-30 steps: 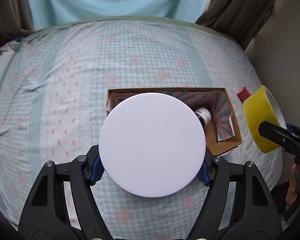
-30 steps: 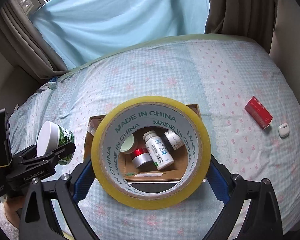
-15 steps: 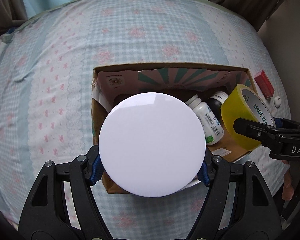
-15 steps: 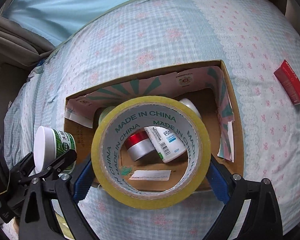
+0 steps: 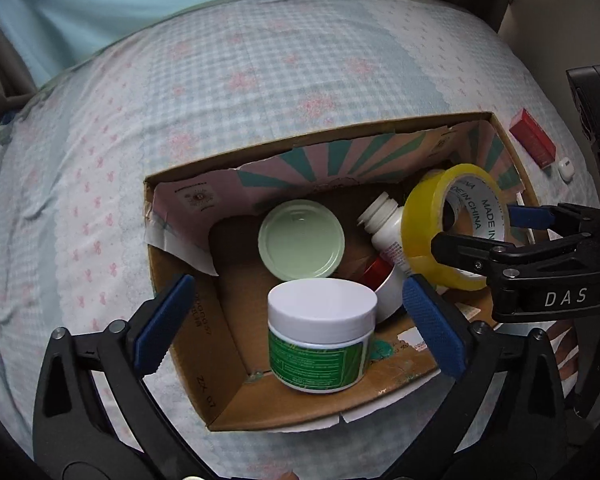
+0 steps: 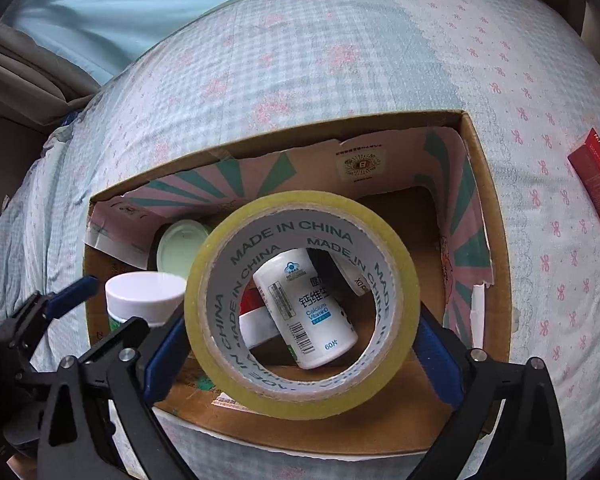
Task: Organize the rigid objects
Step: 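Lower the jar and tape into the box and open both tools, then move both tools toward the red MARUBI box and white earbud case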
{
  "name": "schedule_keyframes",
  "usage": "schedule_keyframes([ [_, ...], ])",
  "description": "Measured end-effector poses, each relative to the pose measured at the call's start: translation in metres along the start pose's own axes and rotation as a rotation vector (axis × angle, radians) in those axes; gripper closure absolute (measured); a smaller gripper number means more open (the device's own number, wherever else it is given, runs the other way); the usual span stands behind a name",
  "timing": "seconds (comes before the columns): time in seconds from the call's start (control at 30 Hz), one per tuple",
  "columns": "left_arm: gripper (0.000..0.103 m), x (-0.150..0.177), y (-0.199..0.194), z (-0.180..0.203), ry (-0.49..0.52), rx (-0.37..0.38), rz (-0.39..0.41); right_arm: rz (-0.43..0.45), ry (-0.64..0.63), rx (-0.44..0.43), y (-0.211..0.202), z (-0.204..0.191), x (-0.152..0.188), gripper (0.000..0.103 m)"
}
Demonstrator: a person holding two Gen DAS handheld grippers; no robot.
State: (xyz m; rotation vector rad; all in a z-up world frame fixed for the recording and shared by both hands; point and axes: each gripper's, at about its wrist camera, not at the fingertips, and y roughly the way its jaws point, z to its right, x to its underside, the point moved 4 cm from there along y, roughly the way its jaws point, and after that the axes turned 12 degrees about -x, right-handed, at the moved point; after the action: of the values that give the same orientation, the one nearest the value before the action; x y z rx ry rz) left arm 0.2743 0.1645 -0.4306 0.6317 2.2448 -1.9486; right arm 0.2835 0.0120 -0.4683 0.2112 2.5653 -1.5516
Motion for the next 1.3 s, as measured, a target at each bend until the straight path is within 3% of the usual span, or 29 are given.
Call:
schedule_keyframes([
  [0.13, 0.000, 0.007, 0.000, 0.001, 0.006, -0.001, -0.031, 0.049, -0.052, 0.034, -0.013, -0.006, 0.004, 0.000],
  [0.47, 0.000, 0.024, -0.015, -0.013, -0.061, -0.006, -0.055, -0.004, -0.059, 0.071, -0.029, -0.009, 0.020, 0.000],
  [0.73, 0.000, 0.024, -0.067, -0.030, -0.102, -0.036, 0.000, 0.014, -0.137, 0.082, -0.065, -0.037, 0.030, 0.000],
  [0.93, 0.000, 0.029, -0.116, -0.036, -0.148, -0.038, 0.037, 0.069, -0.119, 0.090, -0.113, -0.048, 0.046, 0.000],
  [1.1, 0.000, 0.024, -0.151, -0.023, -0.177, -0.037, 0.060, 0.145, -0.060, 0.106, -0.159, -0.038, 0.061, 0.000],
  [1.3, 0.000, 0.006, -0.186, 0.024, -0.157, -0.025, 0.103, 0.188, -0.027, 0.171, -0.207, 0.002, 0.076, 0.000],
])
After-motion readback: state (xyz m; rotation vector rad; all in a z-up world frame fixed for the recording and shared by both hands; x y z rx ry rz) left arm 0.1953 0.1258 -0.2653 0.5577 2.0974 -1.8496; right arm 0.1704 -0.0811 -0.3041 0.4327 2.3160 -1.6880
